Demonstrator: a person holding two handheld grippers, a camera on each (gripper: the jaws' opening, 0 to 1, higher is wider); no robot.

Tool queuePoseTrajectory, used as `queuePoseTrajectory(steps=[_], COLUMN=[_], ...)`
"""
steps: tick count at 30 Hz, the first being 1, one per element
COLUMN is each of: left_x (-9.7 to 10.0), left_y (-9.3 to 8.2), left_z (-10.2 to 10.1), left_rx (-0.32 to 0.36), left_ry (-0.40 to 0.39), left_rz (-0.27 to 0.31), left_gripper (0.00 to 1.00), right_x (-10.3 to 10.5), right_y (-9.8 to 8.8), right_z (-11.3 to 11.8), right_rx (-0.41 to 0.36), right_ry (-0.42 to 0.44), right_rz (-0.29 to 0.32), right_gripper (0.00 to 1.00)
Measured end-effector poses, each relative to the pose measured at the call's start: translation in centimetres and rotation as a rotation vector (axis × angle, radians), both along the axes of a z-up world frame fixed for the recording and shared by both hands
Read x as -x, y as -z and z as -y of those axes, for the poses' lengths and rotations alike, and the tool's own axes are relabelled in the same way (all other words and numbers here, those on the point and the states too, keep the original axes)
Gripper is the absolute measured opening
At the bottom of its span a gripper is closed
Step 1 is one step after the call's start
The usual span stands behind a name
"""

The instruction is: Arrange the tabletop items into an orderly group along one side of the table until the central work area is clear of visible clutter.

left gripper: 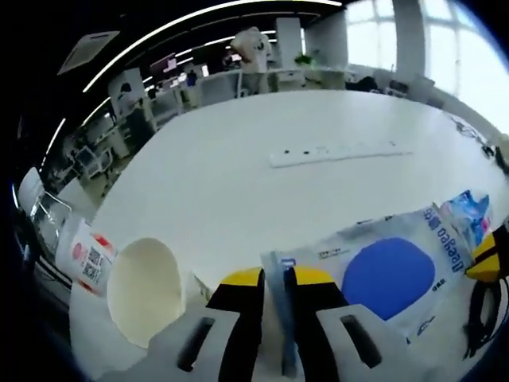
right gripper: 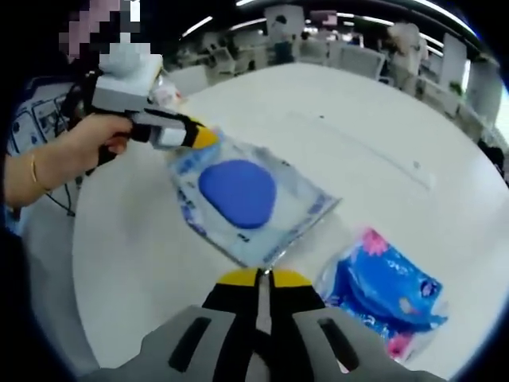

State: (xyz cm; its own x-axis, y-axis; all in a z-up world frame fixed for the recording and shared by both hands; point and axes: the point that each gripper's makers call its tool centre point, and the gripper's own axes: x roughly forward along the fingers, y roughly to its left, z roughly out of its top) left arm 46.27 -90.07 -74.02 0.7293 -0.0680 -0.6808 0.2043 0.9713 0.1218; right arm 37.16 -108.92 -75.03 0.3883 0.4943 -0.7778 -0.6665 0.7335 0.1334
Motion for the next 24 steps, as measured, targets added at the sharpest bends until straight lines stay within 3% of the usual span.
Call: queuePoseTrajectory(steps=[12, 14, 24], left_x=[-0.3, -0.4, -0.4], left_y=[-0.8, -1.0, -1.8], left_z=[0.5, 0.4, 0.3], left_rx=[-0.03, -0.069, -0.129], left_ry=[0.05, 0.07, 0.117], left_rz=[0.028, 0.031, 0.05], left_gripper=[0.28, 0.3, 0.4], right_x=[0.3, 0.2, 0.7], right_y=[-0.3, -0.4, -1.2], right_z=[-0.2, 0.0, -0.2], right_rx=[-0.01, -0.009, -0.03], right_ry=[0.028, 0.044, 0.079], right_rz=[-0.003, -0.005, -0.016], right_gripper=[0.06, 0.08, 0.16])
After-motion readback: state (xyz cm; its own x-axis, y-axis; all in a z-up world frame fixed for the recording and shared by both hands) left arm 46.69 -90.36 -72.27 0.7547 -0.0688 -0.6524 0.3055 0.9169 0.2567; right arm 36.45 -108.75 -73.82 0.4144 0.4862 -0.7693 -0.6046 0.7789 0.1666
